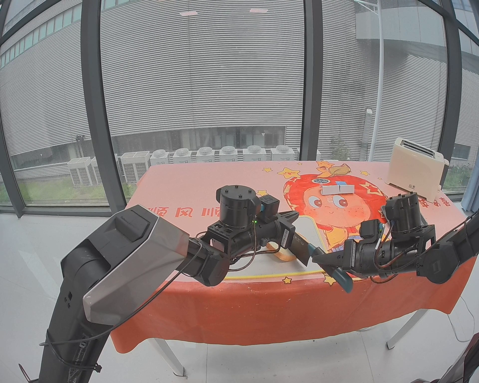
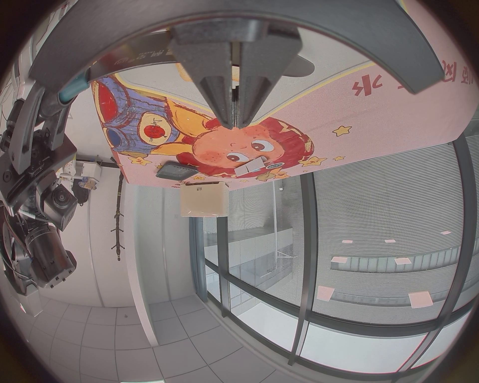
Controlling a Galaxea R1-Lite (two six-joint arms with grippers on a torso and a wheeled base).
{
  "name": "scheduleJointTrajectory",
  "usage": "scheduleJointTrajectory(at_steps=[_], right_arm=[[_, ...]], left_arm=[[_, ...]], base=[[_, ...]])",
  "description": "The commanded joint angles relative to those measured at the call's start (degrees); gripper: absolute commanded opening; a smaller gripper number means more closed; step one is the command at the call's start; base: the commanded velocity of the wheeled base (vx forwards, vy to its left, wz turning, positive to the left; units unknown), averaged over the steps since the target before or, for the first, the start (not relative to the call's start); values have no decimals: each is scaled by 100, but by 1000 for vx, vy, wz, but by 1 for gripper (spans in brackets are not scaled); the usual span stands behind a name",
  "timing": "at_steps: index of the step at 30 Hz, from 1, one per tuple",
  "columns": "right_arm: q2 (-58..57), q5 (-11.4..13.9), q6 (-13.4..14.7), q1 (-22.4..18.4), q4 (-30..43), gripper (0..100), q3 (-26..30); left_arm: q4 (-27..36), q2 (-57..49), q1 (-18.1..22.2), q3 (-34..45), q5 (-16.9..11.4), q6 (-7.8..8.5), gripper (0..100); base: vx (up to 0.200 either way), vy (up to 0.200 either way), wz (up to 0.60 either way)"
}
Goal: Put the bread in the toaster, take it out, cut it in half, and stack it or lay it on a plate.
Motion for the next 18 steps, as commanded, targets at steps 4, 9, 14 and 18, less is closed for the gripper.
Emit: scheduleJointTrajectory(at_steps=[4, 9, 14, 18], right_arm=[[56, -2, -4, 2, 10, 0, 14], [91, -2, -4, 11, 10, 0, 40], [143, -11, -13, 11, 10, 0, 40], [143, -11, -13, 11, 10, 0, 40]], left_arm=[[13, 10, -14, -16, 1, -2, 0], [21, -25, -14, -25, 10, -2, 0], [21, -34, -23, -25, 28, -2, 0], [30, -104, -23, -16, 28, -2, 0]], base=[[0, 0, 0], [0, 0, 0], [0, 0, 0], [0, 0, 0]])
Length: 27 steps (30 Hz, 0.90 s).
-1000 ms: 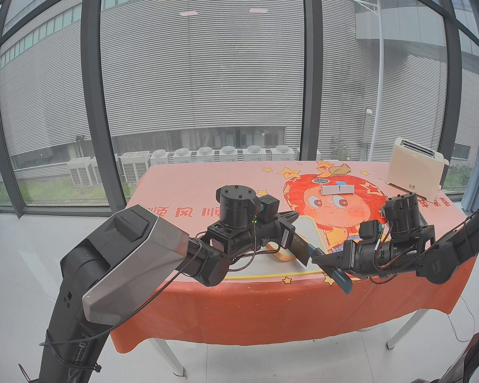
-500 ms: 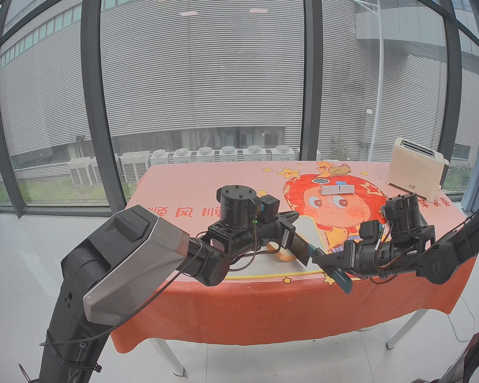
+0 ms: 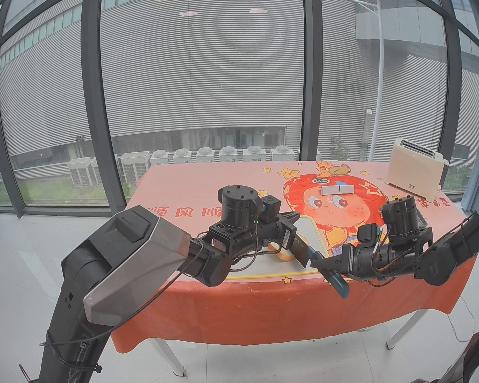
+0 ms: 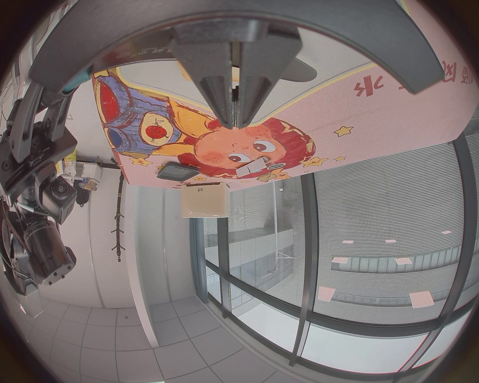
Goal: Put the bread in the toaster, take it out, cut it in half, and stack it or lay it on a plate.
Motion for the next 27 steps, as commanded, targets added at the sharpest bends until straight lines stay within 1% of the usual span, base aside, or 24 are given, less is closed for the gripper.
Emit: scheduleJointTrajectory(at_steps=[1, 11, 16, 22, 27], right_arm=[[36, -12, 7, 0, 6, 0, 1], [-315, -3, 25, 35, -3, 0, -34], [-307, -3, 16, 35, -3, 0, -25], [-289, -3, 7, 35, 6, 0, -25], [-271, -3, -2, 44, 6, 0, -8]], left_arm=[[-5, -65, -1, 7, 1, -2, 0], [-23, 32, 17, 68, 1, 7, 0], [-67, 32, 8, -11, 1, 7, 0], [-84, -232, 26, -46, 10, -2, 0], [-84, -425, 61, -99, 1, -55, 0]], base=[[0, 0, 0], [0, 0, 0], [0, 0, 0], [0, 0, 0], [0, 0, 0]])
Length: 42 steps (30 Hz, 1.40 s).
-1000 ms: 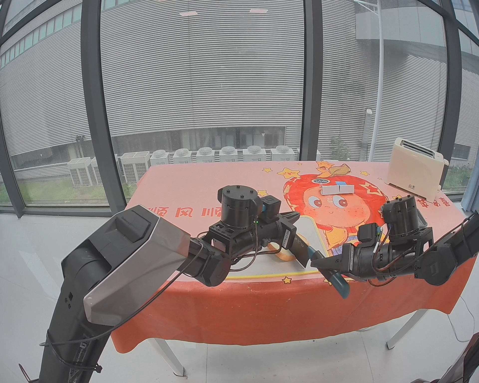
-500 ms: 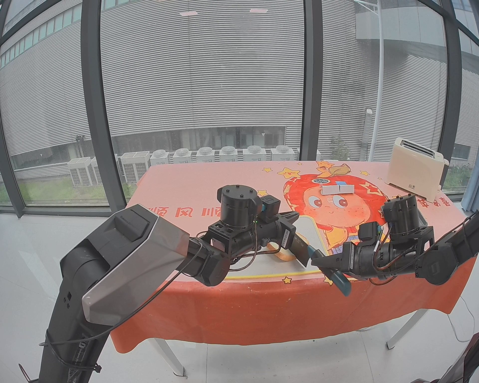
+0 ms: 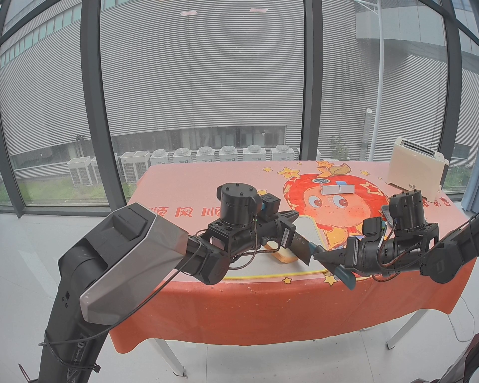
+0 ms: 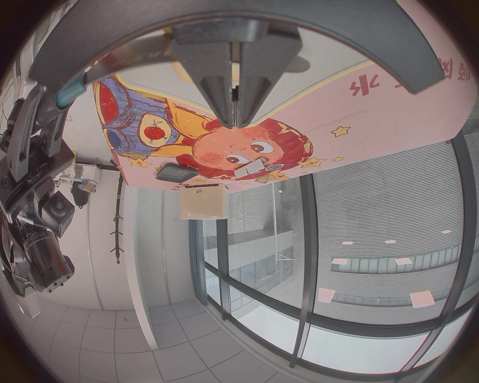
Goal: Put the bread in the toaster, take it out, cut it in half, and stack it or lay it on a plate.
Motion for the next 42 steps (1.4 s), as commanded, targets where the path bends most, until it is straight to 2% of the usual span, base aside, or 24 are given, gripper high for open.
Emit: scheduleJointTrajectory(at_steps=[1, 5, 13, 42], right_arm=[[2, -8, -4, 4, 12, 0, 9], [37, -8, -13, 4, 12, 0, 9], [81, -25, -22, 4, 12, 0, 1], [371, -52, -31, -5, 3, 0, 1]], left_arm=[[-82, -249, 37, -46, -10, -30, 0], [-82, -240, 45, -90, 7, -30, 0], [-82, -117, 309, 33, -2, 6, 0], [-240, 147, 230, 94, -10, 23, 0]], base=[[0, 0, 0], [0, 0, 0], [0, 0, 0], [0, 0, 0]])
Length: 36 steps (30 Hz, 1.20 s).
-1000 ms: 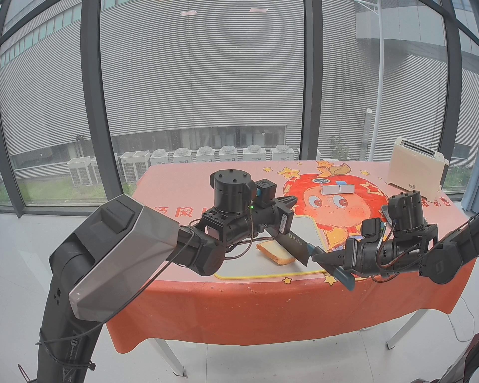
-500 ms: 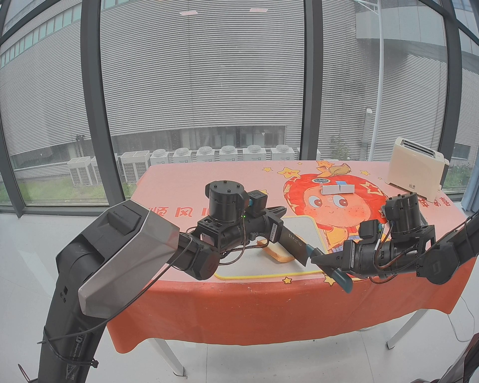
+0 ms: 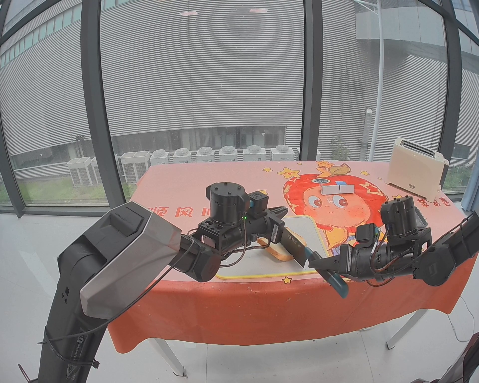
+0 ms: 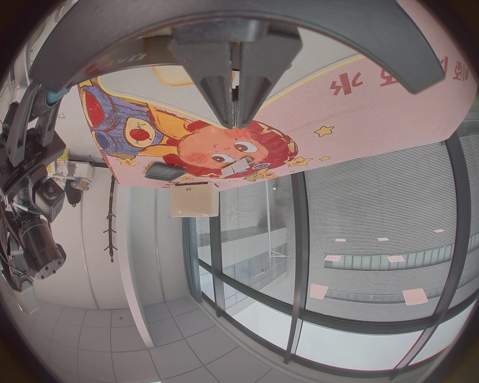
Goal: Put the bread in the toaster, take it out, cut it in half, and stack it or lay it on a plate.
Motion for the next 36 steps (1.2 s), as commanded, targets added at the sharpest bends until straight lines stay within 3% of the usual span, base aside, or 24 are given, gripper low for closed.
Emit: scheduleJointTrajectory(at_steps=[1, 10, 16, 36], right_arm=[[56, -13, 5, -2, 11, 0, -6], [-58, -13, 31, -38, 2, 0, -32], [-32, -22, 58, -29, -446, 0, 29], [294, -30, 31, -38, -446, 0, 135]], left_arm=[[1, -3, -2, 12, 1, -2, 0], [-7, 155, 7, 82, 1, 6, 0], [-7, 278, 7, 82, 9, 6, 0], [-43, -38, -54, 91, 9, -2, 0]], base=[[0, 0, 0], [0, 0, 0], [0, 0, 0], [0, 0, 0]])
